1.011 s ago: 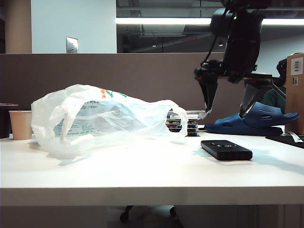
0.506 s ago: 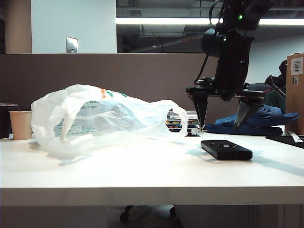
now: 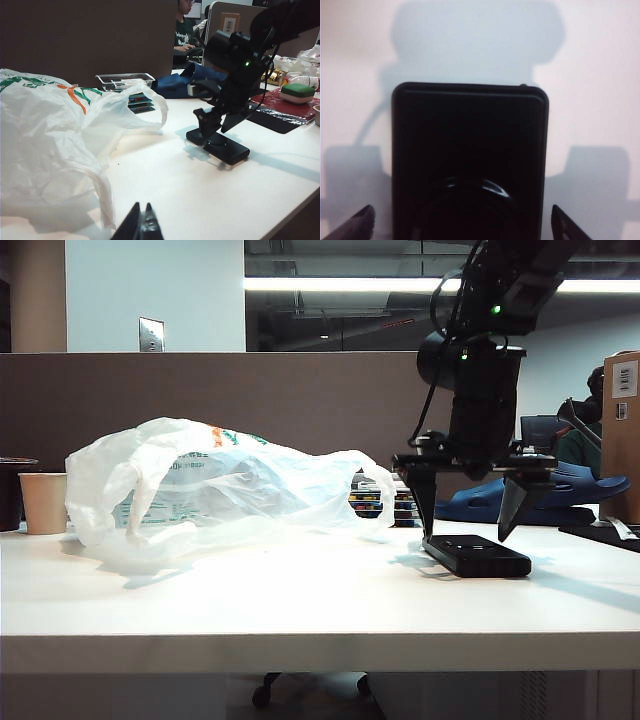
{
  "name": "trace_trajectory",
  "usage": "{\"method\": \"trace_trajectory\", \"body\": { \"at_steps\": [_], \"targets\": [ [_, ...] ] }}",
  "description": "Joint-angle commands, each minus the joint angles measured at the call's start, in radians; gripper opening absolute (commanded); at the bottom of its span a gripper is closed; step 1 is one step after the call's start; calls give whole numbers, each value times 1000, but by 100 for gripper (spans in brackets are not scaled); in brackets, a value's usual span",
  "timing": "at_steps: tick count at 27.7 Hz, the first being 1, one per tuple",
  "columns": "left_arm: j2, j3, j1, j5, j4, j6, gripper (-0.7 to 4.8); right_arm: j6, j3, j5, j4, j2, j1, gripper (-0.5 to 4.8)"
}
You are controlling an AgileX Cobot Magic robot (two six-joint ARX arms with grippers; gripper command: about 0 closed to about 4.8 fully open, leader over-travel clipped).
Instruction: Put the power bank into the bag.
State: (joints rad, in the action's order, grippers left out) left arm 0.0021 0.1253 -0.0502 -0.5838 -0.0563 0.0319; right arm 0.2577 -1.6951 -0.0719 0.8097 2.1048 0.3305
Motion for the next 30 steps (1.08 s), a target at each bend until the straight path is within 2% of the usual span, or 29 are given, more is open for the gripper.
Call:
{"method": "trace_trajectory", "body": {
  "at_steps": [1,20,30],
  "targets": [
    [0,3,1,-4,12,3,-6,5,-3,-5,-18,4,2,479],
    [0,3,1,-4,12,3,-6,31,-2,-4,-11,47,2,479],
    [0,3,1,-4,13,3,-6,31,-3,-4,53,47,2,479]
  ]
}}
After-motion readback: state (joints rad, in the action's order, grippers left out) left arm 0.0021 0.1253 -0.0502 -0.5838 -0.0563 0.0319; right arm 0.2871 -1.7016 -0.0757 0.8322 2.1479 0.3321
